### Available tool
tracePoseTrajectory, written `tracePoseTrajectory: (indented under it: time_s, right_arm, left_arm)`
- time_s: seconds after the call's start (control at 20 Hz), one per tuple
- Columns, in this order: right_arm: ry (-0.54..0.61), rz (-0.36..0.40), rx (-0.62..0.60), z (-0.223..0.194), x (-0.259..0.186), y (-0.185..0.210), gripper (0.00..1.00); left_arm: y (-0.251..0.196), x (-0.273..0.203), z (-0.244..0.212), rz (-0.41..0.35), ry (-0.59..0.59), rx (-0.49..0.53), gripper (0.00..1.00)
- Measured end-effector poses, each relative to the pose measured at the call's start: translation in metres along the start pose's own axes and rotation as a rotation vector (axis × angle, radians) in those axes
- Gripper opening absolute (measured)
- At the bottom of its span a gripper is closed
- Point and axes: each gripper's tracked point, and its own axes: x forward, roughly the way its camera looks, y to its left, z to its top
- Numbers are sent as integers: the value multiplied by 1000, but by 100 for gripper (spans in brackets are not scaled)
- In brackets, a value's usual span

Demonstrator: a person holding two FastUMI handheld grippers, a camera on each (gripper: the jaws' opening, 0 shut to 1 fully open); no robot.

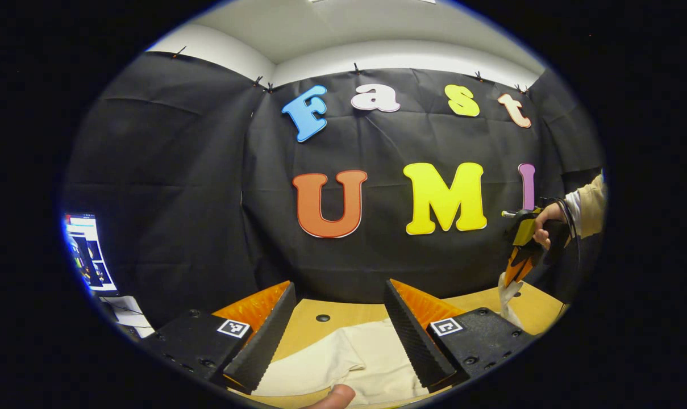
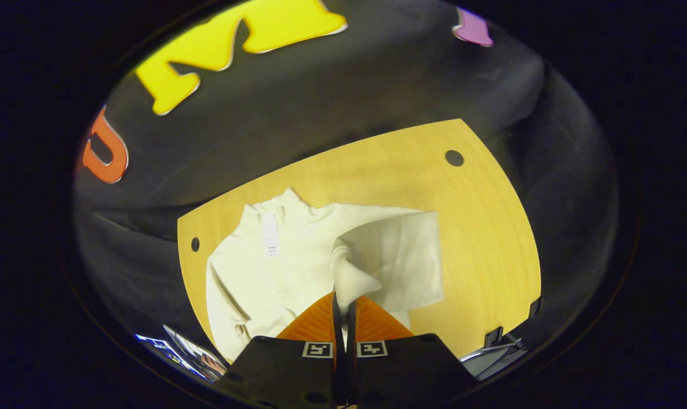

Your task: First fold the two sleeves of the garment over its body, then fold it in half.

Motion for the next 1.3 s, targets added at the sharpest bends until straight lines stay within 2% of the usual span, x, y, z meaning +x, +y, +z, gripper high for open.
tracePoseTrajectory:
  time_s: [0.15,0.3,0.4,0.55,0.85,1.0,1.3]
  right_arm:
    - [50,48,-90,-27,15,73,0]
    - [96,61,-162,-54,37,130,2]
    - [121,67,-204,-73,51,162,0]
    - [166,80,-255,-94,74,204,0]
    - [209,52,-330,-128,118,251,0]
    - [213,57,-308,-136,137,271,0]
    - [203,31,-288,-144,181,284,1]
  left_arm:
    - [28,-6,-8,47,24,-4,99]
    - [58,-13,-19,102,57,-6,99]
    - [76,-19,-28,135,68,-6,99]
    - [90,-25,-36,141,87,-8,99]
    - [100,-23,-53,108,113,-48,99]
    - [107,-15,-62,97,119,-71,99]
    - [113,-9,-80,98,162,-107,99]
